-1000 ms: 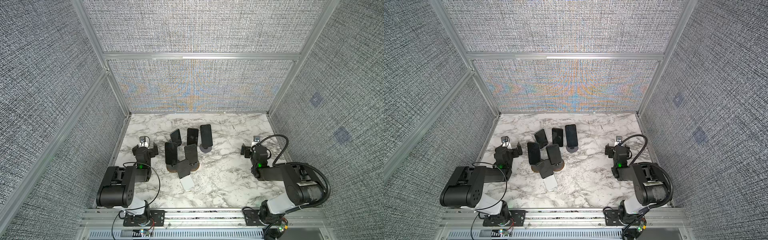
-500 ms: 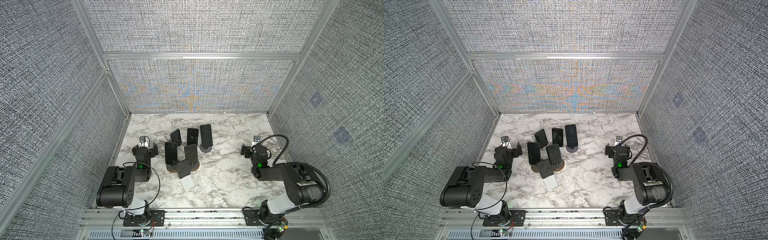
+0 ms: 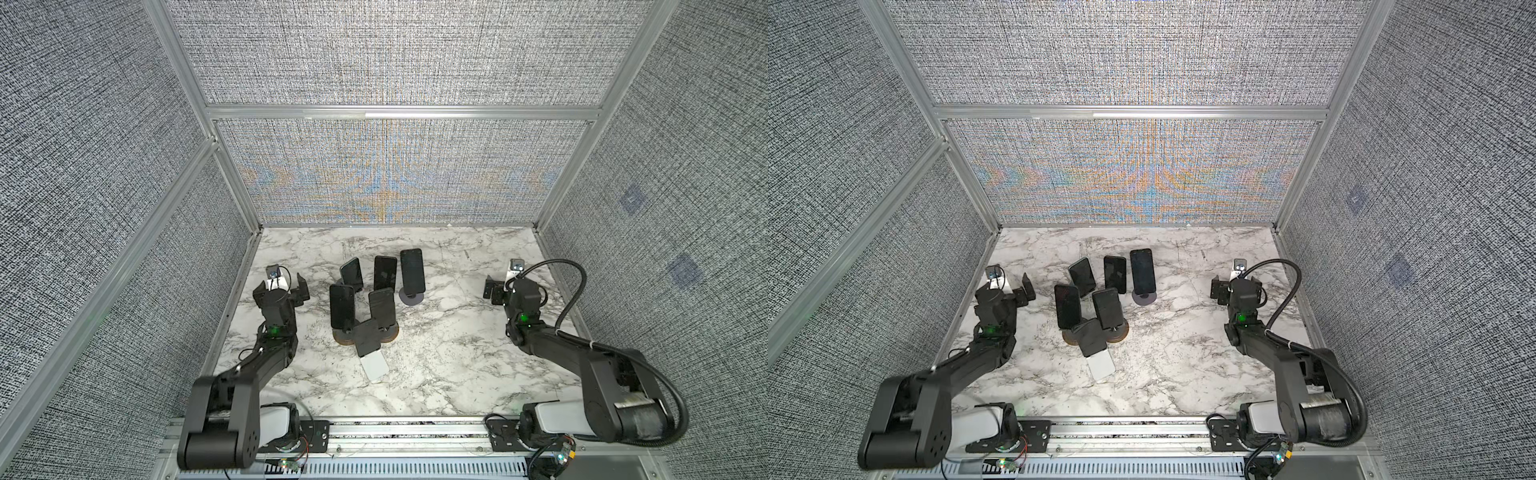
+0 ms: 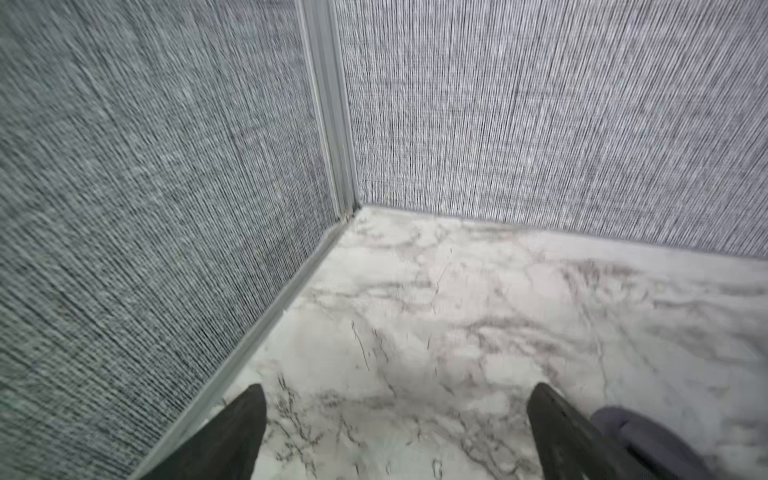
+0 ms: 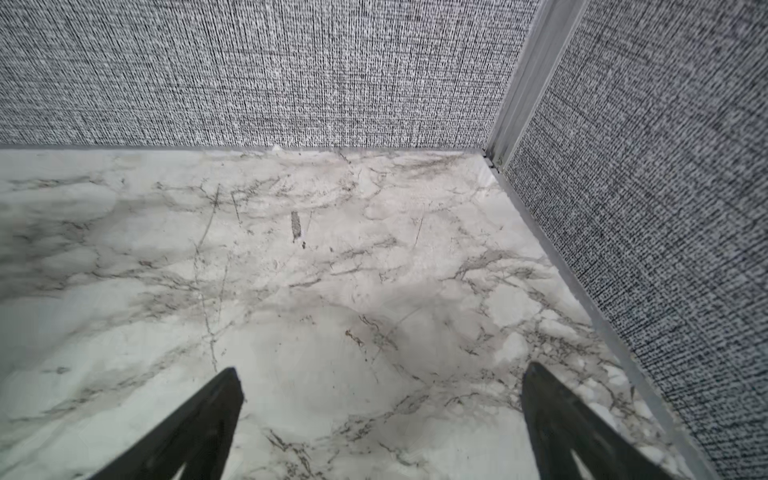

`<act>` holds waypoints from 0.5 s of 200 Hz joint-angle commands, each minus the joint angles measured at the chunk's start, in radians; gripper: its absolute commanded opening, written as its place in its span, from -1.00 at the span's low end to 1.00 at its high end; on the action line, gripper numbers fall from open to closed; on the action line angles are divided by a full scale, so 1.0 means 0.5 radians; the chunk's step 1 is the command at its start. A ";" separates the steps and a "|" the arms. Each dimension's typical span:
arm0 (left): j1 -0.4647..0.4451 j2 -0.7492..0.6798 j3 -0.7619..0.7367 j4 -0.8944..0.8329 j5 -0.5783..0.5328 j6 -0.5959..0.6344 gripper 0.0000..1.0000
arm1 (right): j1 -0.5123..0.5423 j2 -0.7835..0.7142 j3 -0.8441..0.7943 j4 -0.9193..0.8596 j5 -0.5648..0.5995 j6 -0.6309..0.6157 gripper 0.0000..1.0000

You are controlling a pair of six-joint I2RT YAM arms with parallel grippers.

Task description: Remove the phone from the phone stand

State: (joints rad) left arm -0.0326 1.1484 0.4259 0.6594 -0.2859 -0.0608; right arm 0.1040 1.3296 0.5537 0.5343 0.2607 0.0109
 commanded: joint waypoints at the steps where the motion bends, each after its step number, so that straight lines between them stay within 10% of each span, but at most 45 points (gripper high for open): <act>1: -0.001 -0.258 0.265 -0.710 0.022 -0.066 0.98 | 0.010 -0.122 0.228 -0.842 0.005 0.126 0.98; 100: -0.023 0.404 1.991 -2.859 1.206 0.310 0.75 | 0.202 -0.192 1.165 -2.672 -0.602 0.224 0.97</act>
State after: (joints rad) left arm -0.0368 1.2648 1.3148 -0.4637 0.1169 -0.0189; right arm 0.1814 1.2369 1.1027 -0.5575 0.0273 0.1238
